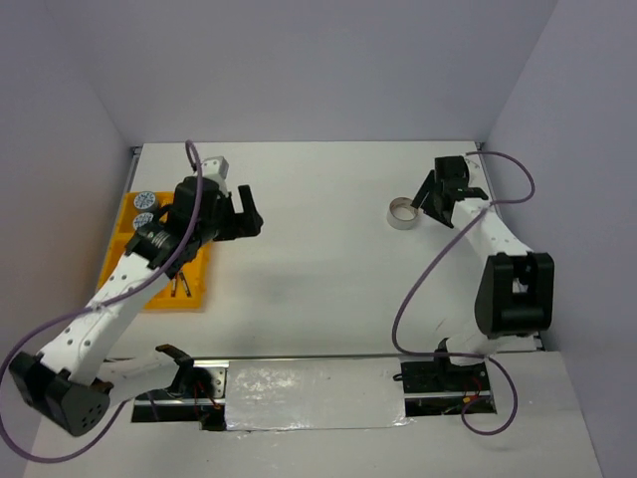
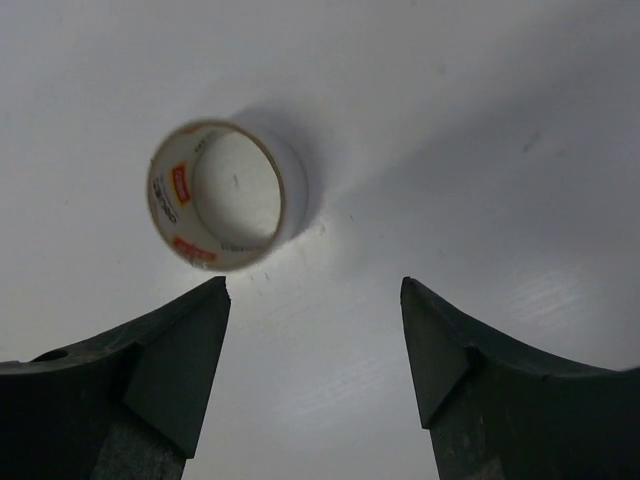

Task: Sort the stationery into containers
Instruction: Pick up the stationery from the center of the board, then place the stationery in the storage box.

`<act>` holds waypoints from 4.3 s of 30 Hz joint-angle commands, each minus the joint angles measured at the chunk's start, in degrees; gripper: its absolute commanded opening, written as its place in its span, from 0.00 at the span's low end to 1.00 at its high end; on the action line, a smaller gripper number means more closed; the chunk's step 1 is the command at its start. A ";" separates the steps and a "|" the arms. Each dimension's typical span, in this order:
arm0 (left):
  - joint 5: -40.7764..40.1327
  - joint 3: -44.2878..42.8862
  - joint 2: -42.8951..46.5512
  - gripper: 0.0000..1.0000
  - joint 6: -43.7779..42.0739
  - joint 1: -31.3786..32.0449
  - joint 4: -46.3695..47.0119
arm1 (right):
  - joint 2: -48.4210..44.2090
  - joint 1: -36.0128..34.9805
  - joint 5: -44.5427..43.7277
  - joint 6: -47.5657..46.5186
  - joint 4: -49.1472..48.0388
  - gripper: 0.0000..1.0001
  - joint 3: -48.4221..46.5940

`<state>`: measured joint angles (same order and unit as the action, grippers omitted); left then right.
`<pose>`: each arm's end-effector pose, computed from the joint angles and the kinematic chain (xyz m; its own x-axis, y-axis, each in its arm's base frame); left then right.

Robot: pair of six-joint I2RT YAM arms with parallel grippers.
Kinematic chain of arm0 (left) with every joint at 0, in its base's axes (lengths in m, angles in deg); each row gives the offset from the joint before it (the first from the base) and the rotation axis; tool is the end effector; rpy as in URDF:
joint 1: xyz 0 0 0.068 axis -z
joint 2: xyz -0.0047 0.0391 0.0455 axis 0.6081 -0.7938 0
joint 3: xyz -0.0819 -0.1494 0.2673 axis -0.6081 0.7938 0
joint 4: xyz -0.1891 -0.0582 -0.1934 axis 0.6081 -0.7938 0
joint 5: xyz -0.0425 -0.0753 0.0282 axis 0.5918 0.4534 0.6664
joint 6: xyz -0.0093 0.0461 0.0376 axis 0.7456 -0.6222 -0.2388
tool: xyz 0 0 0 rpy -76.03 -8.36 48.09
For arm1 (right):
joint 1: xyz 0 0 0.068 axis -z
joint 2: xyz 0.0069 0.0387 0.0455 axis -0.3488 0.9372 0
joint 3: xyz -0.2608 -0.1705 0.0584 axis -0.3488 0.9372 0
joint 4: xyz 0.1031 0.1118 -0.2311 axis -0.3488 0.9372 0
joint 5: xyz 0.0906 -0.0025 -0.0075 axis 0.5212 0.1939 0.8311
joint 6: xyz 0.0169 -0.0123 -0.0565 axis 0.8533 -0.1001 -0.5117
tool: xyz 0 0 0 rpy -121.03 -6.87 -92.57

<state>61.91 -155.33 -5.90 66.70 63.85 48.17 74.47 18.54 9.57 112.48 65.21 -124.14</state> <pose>0.2291 -0.1056 0.4075 -0.5523 -0.3090 -0.7743 0.0237 0.9225 -0.3851 0.3354 0.0005 0.2867 -0.6035 0.4542 -0.6554 0.4740 0.8653 0.1632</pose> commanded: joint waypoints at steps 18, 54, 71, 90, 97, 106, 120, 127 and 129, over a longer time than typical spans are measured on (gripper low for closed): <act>1.40 11.00 14.94 0.99 -5.17 0.24 -3.03 | 23.75 -3.04 1.79 0.48 -0.44 0.00 -14.52; 12.57 10.74 -6.16 0.54 8.20 0.94 22.73 | 10.55 -49.37 -15.53 5.57 9.75 0.00 -24.71; 11.35 11.01 -11.78 0.00 1.44 2.87 21.06 | 16.17 -49.28 -13.68 3.11 14.41 0.02 -33.05; 9.77 12.42 -16.00 0.25 -6.66 10.34 23.88 | 11.34 -49.55 -6.30 3.11 9.22 0.01 -29.19; 5.98 10.92 -15.83 0.43 -7.09 10.52 20.53 | 12.31 -49.63 -7.53 2.93 10.37 0.00 -29.28; 1.96 11.10 -13.63 0.00 -5.25 10.43 20.37 | 11.52 -49.72 -7.53 3.02 8.62 0.54 -26.92; -15.96 7.14 -8.80 0.00 3.70 -14.74 1.66 | -11.94 -45.69 -6.83 2.15 2.29 0.89 -9.34; -14.31 9.01 -5.53 0.00 7.50 -41.41 -0.81 | -19.94 -43.66 -3.31 -1.37 -0.18 0.89 -0.72; -17.81 6.28 -6.77 0.00 7.85 -44.75 -4.86 | -21.53 -43.13 -2.53 -2.51 -0.53 0.89 1.30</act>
<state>47.41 -145.51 -12.09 72.73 20.92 48.59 55.23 -25.24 5.28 112.74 67.17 -124.79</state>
